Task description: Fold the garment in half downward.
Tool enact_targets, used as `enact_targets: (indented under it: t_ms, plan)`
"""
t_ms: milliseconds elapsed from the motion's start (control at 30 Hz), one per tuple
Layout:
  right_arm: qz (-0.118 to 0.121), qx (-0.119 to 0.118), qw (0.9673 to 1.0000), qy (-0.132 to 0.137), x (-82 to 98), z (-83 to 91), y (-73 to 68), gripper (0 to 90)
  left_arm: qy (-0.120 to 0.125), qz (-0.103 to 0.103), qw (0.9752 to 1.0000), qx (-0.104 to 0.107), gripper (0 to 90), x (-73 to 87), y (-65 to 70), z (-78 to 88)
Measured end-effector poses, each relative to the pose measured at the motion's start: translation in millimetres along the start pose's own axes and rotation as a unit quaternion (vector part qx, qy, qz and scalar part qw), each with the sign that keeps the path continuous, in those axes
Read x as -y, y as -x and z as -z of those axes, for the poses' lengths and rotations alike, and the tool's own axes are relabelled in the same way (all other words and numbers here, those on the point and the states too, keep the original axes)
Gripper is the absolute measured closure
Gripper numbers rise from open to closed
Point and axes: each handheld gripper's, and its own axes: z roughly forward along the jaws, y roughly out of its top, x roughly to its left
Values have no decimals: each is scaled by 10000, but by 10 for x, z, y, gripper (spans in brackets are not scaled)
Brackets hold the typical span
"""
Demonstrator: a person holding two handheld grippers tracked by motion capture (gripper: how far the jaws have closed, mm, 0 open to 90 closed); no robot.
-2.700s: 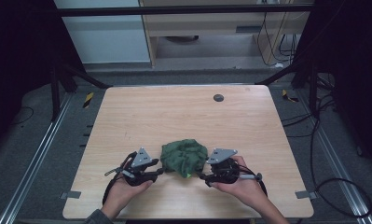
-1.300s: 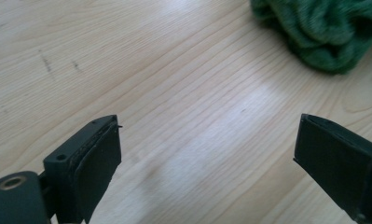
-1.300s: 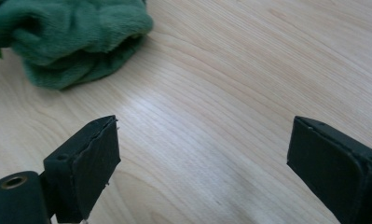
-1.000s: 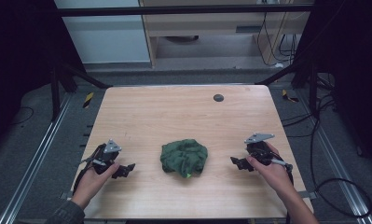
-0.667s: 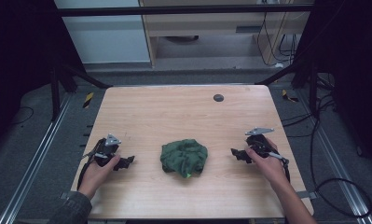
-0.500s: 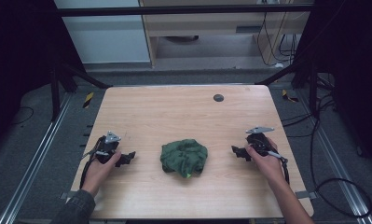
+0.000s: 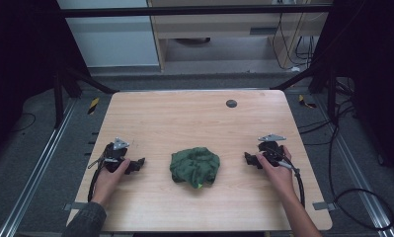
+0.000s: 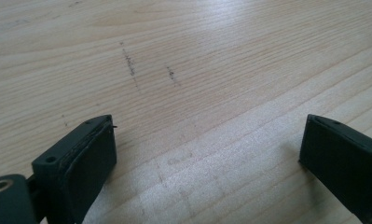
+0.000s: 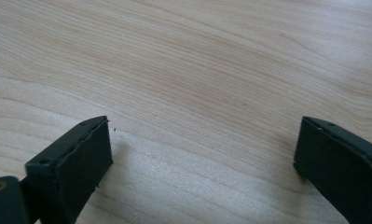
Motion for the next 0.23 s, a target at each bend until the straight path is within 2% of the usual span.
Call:
enact_targets:
  t_ms: [133, 233]
  plan:
    - [-21, -10, 10000, -13, -2, -1, -2, 28, -33, 92, 9999, -75, 3, 7, 7, 1]
    - [-90, 80, 9999, -16, -10, -13, -27, 19, -36, 114, 9999, -88, 0, 7, 9, 1]
